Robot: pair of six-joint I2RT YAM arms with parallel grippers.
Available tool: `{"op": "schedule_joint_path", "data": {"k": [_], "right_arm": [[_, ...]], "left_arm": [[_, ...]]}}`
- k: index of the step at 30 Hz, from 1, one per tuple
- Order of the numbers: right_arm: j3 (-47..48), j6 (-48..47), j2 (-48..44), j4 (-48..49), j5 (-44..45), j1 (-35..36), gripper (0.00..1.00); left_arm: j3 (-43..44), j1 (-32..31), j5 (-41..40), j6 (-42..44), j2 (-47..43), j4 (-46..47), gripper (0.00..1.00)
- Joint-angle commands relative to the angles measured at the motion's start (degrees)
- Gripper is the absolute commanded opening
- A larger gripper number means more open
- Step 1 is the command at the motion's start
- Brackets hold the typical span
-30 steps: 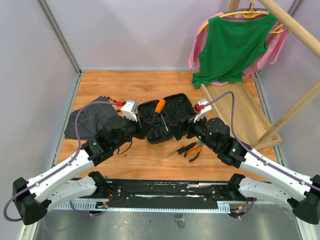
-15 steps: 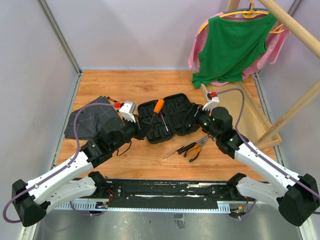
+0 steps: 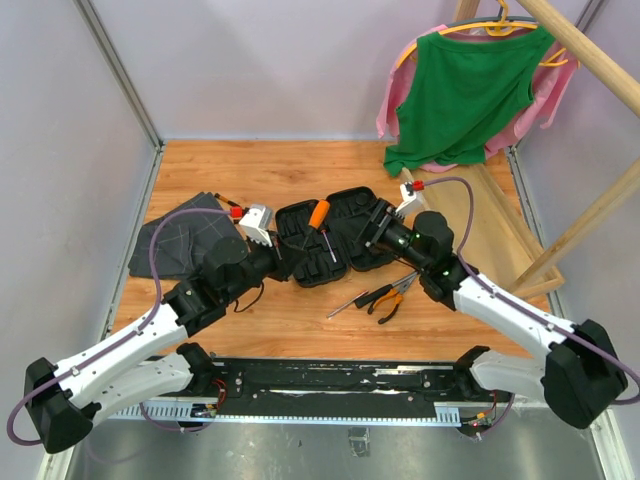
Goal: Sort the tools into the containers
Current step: Pick up the screwdriver from the center of the board.
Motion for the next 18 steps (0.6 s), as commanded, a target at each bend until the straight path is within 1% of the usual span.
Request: {"op": "schedule_joint_path", "data": {"k": [1,6,10,13,14,18], "right_arm": [[1.9,6.8,4.4,9.1,-3.2,-0.5,0.78],[3.8,8.4,8.4,13.1,-3.0,0.3,0.68],[4.4,9.4,10.6,17.2,-3.7,1.1,0.64],[4.6,9.7,11.4,17.6,-3.3,1.4,0.61],[4.9,10.3,12.3,18.2,-3.3,1.5,0.56],[6.0,11.0,13.8,19.1,-4.9,1.6,0.49]], "left_arm": [[0.2,-0.3,1.3,-0.1,-0.1,4.3,0.01],[0.2,-0.3,1.6,0.0,0.3,4.4,0.00],[0.4,-0.3,2.0,0.0,0.7,4.4,0.01],[0.1,-0.3,2.3,0.0,0.8,4.8,0.00],[0.1,-0.3,2.9,-0.1,1.0,4.9,0.01],[-0.1,-0.3,3.2,-0.4,0.6,4.9,0.01]]}}
